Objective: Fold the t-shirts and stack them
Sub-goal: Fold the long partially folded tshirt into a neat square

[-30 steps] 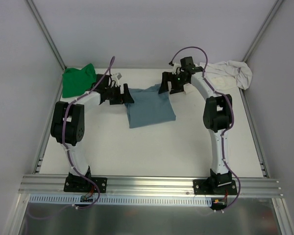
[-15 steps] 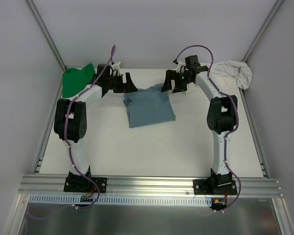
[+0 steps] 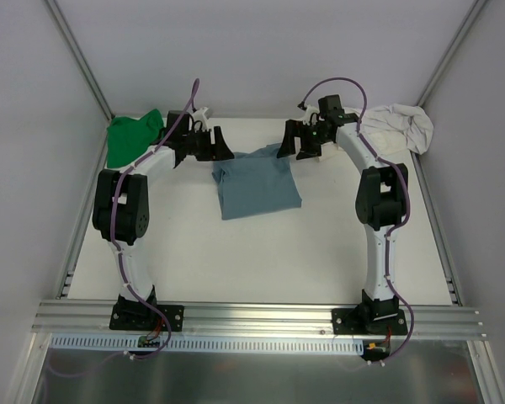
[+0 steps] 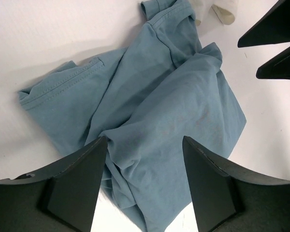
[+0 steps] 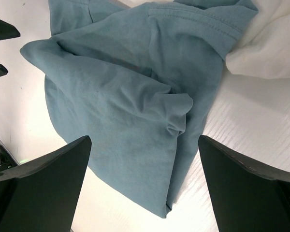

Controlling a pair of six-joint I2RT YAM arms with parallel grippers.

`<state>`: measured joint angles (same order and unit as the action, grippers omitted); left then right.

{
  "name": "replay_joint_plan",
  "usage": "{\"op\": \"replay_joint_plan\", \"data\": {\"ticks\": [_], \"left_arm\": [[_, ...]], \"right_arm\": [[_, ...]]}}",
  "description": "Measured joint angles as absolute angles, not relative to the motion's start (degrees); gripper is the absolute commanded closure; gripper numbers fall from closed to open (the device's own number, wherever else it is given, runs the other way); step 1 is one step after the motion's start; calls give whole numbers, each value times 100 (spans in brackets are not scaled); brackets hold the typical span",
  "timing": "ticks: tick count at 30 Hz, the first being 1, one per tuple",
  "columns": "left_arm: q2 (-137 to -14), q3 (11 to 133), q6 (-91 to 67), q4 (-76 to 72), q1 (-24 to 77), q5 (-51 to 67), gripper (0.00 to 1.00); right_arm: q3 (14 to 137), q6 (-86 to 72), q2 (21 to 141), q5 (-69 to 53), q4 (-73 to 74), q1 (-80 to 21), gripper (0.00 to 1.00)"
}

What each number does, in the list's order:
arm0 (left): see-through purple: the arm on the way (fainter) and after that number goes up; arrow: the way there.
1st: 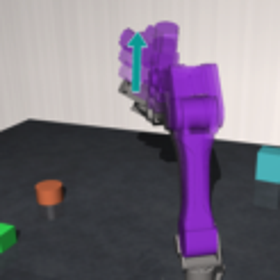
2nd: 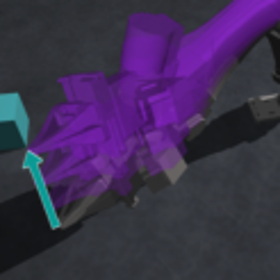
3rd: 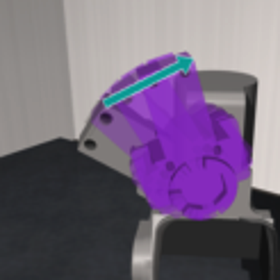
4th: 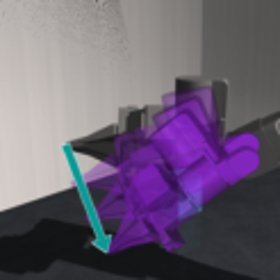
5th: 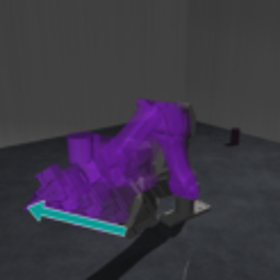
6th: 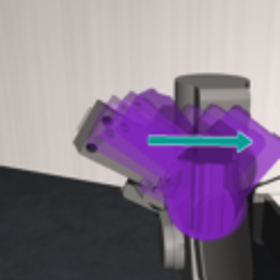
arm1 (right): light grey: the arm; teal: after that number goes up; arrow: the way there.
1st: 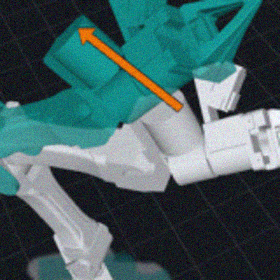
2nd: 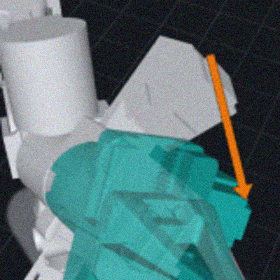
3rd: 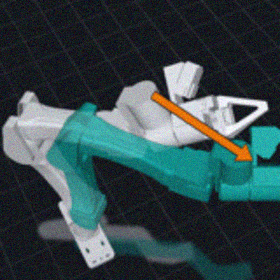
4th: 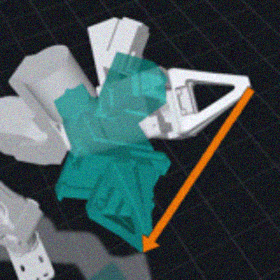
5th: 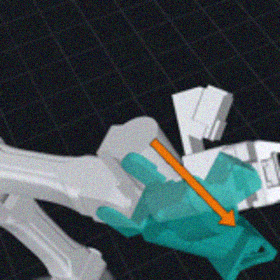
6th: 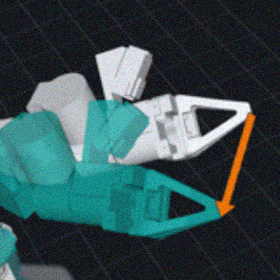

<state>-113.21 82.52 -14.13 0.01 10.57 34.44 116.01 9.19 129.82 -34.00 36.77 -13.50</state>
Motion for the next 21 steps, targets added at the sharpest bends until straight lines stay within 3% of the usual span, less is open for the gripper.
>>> {"op": "replay_joint_plan", "data": {"ticks": [5, 21], "left_arm": [[-11327, 8252, -1415, 1, 1090, 3454, 29], [-11434, 8042, -1393, 296, 1170, 3548, 31]], "right_arm": [[11601, 902, 12982, -3470, 3677, -1330, 0], [11537, 760, 12982, -3636, 3618, -1190, 0]]}}
